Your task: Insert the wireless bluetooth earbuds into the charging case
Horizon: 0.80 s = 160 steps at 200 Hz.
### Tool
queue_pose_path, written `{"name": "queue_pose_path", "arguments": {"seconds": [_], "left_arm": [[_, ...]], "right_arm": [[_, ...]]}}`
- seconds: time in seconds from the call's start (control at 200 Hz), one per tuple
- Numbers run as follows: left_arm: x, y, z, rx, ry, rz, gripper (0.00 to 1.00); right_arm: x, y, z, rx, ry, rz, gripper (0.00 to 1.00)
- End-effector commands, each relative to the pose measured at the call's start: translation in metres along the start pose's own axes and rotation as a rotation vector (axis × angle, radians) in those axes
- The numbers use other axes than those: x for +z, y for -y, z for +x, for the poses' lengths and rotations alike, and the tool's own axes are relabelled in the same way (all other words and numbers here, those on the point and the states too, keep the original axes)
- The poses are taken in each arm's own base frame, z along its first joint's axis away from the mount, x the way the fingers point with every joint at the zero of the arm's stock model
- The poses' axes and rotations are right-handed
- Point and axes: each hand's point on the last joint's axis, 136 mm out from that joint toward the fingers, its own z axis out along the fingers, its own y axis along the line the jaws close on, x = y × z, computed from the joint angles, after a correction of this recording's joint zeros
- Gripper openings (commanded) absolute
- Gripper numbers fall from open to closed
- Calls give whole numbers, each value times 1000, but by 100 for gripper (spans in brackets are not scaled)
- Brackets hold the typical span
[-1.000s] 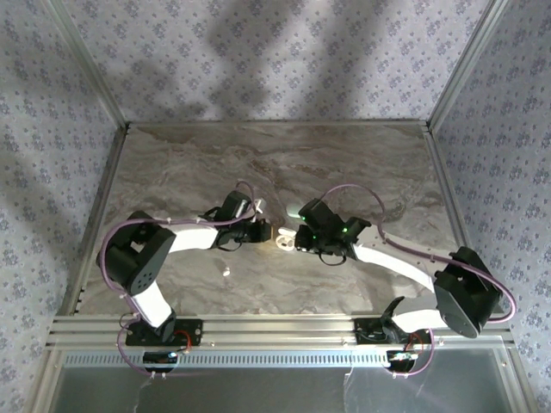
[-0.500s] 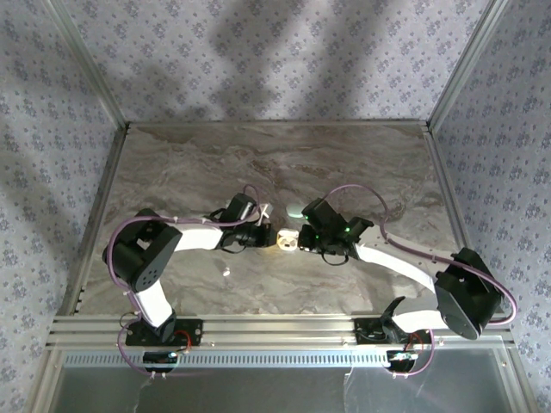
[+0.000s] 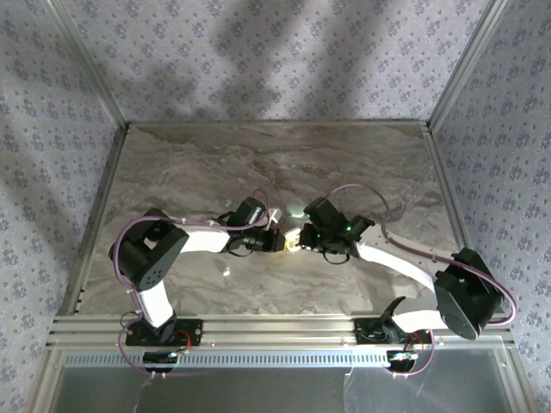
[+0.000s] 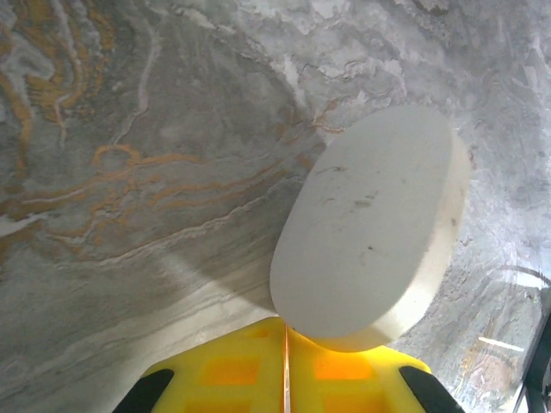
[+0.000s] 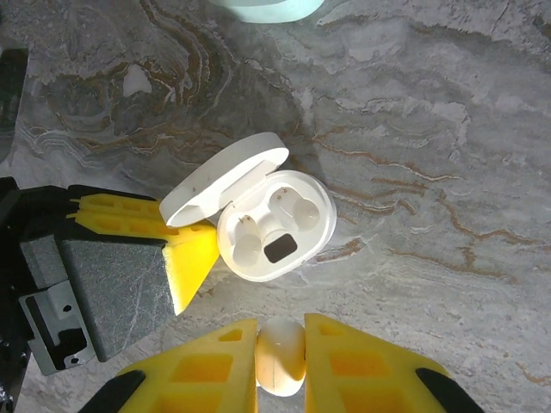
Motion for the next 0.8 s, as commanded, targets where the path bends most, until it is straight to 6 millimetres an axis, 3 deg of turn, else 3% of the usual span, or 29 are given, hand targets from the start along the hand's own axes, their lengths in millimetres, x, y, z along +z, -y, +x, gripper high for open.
{"name": "queue_pose_path", "arguments": {"seconds": [0.0,0.155,0.37,0.585,0.685,0.795], "left_arm": [[-4,16,-9,21,29,44,10],[-22,17,-16,55,103,19,10],[-62,20,-28,127,263,-41,10],[-96,-4,-41,85,380,-123,31],[-103,-14,-45,47,398,-132,45],[-105,-19,-46,28,402,-131,52]], "right_arm": [[3,6,3,-15,-24,31,18],[12,5,2,-32,-38,55,18],[22,1,2,-66,-54,100,18],[32,-7,1,-97,-60,143,18],[34,-9,-2,-110,-55,170,18],[37,-11,-3,-125,-59,193,18]]}}
